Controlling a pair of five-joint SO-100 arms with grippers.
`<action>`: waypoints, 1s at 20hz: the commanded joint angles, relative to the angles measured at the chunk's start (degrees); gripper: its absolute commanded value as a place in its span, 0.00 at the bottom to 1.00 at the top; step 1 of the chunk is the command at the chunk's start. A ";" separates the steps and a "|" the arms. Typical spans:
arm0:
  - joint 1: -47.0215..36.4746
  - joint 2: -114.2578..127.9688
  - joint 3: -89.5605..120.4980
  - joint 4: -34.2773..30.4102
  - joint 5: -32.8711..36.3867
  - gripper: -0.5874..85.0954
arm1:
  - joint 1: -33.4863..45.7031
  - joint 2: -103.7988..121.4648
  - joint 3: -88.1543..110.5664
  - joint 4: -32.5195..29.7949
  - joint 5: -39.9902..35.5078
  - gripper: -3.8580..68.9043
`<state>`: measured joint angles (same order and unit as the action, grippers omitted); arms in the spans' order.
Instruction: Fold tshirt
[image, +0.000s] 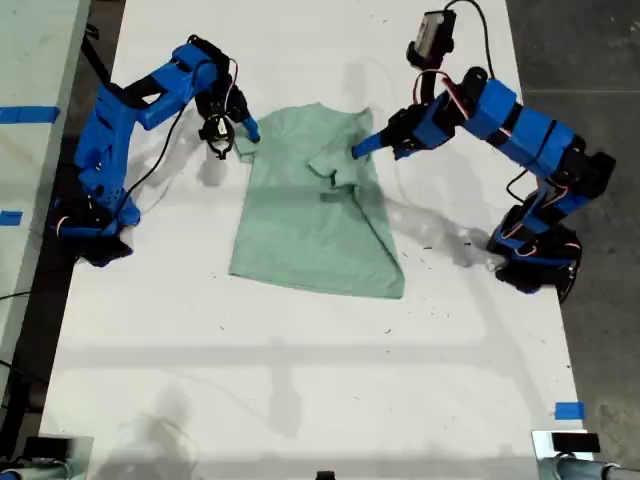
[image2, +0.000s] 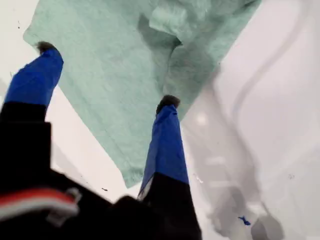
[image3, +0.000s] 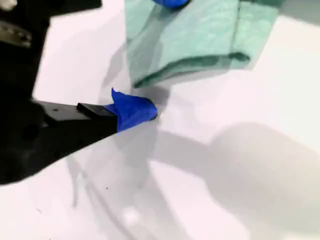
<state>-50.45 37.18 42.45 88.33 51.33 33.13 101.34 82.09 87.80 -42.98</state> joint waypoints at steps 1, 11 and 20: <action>-1.76 -0.97 -2.37 0.79 0.09 0.01 | -0.53 4.75 1.14 -2.29 0.53 0.52; 1.49 11.34 -0.70 4.13 -1.93 0.01 | 0.35 9.76 9.76 -5.89 1.41 0.53; 21.53 28.12 -1.05 -10.46 1.67 0.01 | 3.16 19.25 18.90 -6.77 1.85 0.53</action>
<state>-34.19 60.56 42.10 83.41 52.03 35.51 116.46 100.72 82.44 -41.84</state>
